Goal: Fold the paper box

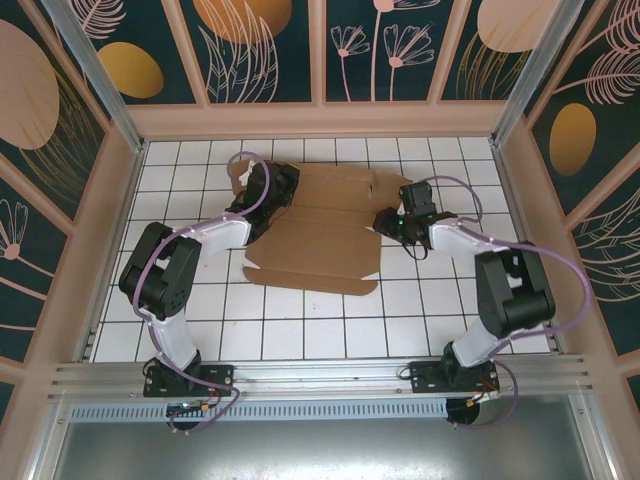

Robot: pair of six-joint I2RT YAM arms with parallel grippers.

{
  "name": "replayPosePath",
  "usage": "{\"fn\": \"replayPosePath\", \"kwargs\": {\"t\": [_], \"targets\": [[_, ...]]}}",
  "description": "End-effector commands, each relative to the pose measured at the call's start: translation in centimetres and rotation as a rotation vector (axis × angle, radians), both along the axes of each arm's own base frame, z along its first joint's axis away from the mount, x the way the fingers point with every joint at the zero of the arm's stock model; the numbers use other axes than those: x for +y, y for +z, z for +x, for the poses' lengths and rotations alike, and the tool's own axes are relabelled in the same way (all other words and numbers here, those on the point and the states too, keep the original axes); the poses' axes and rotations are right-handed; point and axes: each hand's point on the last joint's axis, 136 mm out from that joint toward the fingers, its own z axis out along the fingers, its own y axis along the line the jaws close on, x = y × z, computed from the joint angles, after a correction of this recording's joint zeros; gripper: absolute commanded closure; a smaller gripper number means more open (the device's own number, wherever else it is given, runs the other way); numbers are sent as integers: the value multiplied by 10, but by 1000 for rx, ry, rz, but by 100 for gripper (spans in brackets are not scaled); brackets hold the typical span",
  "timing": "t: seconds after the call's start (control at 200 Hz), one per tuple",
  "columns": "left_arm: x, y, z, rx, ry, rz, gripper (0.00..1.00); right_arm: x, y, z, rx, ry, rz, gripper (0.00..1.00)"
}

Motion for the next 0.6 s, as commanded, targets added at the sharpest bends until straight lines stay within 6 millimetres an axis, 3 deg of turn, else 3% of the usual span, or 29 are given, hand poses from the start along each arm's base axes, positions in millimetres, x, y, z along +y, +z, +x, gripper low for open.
{"fn": "replayPosePath", "kwargs": {"t": [0.0, 0.19, 0.35, 0.596], "targets": [[1, -18, -2, 23, -16, 23, 100, -1, -1, 29, -65, -17, -43, 52], [-2, -16, -4, 12, -34, 11, 100, -3, -18, 53, -74, -46, -85, 51], [-4, -17, -6, 8, -49, 0, 100, 5, -5, 70, -150, -35, -20, 51], [-1, -16, -8, 5, -45, 0, 100, 31, 5, 60, -150, 31, 252, 56]]}}
